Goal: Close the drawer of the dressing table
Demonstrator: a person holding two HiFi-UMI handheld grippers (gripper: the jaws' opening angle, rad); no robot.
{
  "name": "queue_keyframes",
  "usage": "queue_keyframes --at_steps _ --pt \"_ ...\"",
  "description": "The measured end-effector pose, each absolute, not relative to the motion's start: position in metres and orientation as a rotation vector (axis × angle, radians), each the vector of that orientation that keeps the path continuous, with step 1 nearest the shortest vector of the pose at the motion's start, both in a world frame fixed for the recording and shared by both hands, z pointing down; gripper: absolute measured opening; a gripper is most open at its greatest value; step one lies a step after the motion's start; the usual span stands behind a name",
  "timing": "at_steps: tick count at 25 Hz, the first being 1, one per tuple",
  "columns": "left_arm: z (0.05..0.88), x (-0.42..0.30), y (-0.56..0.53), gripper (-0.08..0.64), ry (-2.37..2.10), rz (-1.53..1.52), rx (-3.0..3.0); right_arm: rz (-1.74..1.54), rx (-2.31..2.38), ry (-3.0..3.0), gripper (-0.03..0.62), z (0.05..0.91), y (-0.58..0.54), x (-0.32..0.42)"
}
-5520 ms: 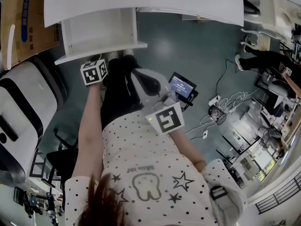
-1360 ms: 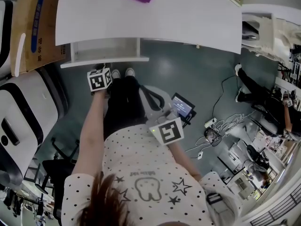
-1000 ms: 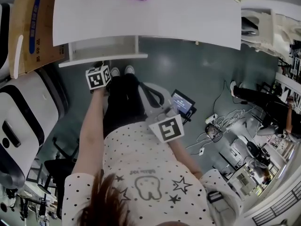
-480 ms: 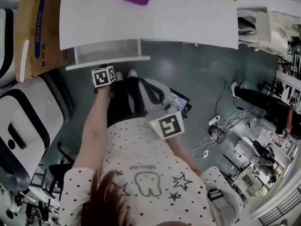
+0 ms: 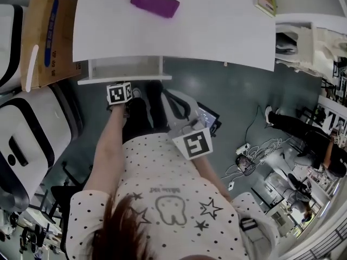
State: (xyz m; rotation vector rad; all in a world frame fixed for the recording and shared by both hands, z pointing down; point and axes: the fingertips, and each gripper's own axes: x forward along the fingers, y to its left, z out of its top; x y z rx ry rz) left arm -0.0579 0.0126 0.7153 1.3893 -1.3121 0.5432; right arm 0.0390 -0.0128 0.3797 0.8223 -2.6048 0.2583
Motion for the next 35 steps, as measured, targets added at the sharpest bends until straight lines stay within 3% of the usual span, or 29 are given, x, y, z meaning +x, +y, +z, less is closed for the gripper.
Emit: queue_keyframes --at_steps 13,35 --pt "0.716 -0.062 0.012 0.077 -1.416 0.531 1.332 0.218 0.709 -2.7 -0.005 0.374 -0.076 0.072" --pt "0.709 -0.068 0.009 0.077 -1.401 0.566 1.372 0.152 0.657 -2.724 -0.005 0.37 -0.075 0.067"
